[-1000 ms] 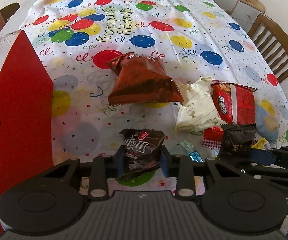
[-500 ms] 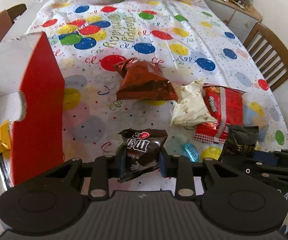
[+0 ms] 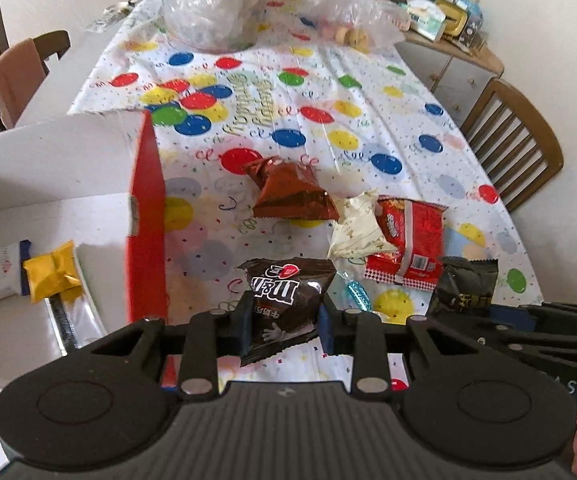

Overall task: Organize snacks
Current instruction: 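Carry the black candy and M&M's bag with both tools over the box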

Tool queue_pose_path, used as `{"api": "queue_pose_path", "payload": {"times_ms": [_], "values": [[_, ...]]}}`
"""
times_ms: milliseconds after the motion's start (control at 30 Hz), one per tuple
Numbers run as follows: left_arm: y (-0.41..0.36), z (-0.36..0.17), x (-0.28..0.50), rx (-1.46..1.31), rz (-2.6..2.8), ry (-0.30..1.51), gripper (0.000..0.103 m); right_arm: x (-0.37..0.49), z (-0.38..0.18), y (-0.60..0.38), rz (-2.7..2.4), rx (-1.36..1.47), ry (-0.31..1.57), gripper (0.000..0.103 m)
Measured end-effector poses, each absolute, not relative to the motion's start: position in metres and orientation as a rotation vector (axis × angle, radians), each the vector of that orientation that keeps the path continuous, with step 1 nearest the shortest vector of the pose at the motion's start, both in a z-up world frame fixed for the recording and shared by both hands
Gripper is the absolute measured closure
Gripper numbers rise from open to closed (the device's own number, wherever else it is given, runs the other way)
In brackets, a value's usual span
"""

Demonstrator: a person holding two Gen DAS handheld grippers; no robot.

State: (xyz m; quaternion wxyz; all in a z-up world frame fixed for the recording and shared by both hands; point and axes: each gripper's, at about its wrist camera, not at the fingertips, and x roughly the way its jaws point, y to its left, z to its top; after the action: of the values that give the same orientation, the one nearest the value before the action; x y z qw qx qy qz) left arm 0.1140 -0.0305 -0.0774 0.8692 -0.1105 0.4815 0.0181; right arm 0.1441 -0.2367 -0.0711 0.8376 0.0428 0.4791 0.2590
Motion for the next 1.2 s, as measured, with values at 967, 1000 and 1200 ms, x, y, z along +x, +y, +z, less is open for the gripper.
{"api": "queue_pose_path", "payload": {"times_ms": [967, 1000, 1200], "values": [[0.087, -0.020, 0.046, -0.272, 0.108, 0.889, 0.073, 0.097, -0.008, -0.084, 0.746, -0.020, 0.898, 0.075], [0.094, -0.020, 0.045, -0.274, 0.116, 0.887, 0.073, 0.097, -0.008, -0.077, 0.749, -0.029, 0.894, 0.075], [0.140, -0.025, 0.041, -0.279, 0.177, 0.895, 0.073, 0.104, -0.011, -0.037, 0.767, -0.064, 0.900, 0.075]]}}
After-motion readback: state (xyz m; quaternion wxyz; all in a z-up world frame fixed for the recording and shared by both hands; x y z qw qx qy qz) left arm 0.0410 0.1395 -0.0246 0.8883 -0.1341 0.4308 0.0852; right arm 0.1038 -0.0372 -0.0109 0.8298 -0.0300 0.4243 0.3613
